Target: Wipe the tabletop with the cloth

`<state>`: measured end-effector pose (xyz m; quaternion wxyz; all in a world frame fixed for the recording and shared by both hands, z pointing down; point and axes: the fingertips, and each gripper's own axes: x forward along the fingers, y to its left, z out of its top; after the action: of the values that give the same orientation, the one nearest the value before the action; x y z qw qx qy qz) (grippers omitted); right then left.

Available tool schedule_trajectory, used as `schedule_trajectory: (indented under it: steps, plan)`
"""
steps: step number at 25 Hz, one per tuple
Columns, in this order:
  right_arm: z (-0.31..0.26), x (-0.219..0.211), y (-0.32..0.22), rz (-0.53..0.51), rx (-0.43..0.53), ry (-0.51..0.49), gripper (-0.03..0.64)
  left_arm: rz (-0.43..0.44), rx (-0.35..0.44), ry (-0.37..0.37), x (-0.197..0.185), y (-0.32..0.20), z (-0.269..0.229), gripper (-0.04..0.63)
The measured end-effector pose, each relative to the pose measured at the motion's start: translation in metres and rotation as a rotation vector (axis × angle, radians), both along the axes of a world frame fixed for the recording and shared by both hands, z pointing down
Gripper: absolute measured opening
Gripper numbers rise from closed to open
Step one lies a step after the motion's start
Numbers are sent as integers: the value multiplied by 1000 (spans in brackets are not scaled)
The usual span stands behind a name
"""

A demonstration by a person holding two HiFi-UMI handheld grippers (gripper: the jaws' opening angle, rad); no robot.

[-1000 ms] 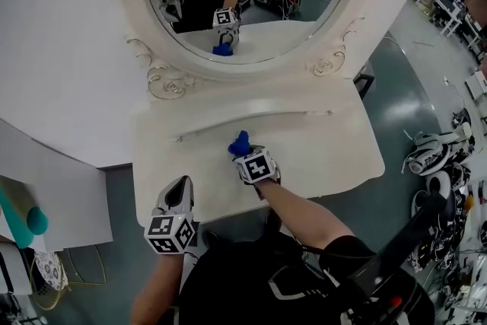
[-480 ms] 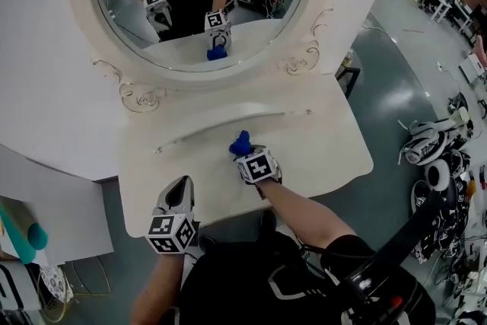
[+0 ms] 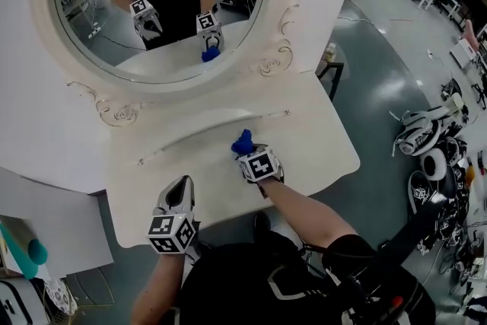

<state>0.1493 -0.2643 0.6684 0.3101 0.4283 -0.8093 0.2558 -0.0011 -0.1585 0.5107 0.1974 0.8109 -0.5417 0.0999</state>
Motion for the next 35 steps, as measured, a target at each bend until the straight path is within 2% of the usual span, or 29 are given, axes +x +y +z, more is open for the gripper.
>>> schedule_trajectory:
  steps: [14,23,28,35]
  plan:
    - [-1,98,-18,89,11,11,123,74,10,-3,76,-20,0,9]
    - [0,169,-32,169,23,30,123,110,8,-23,106,-31,-1,9]
    - [0,208,-38,211,27,60,123,128,-5,7,122,-36,-4,9]
    - [0,257,-44,272,28,79,123,154,-7,-4,140,-42,-2,9]
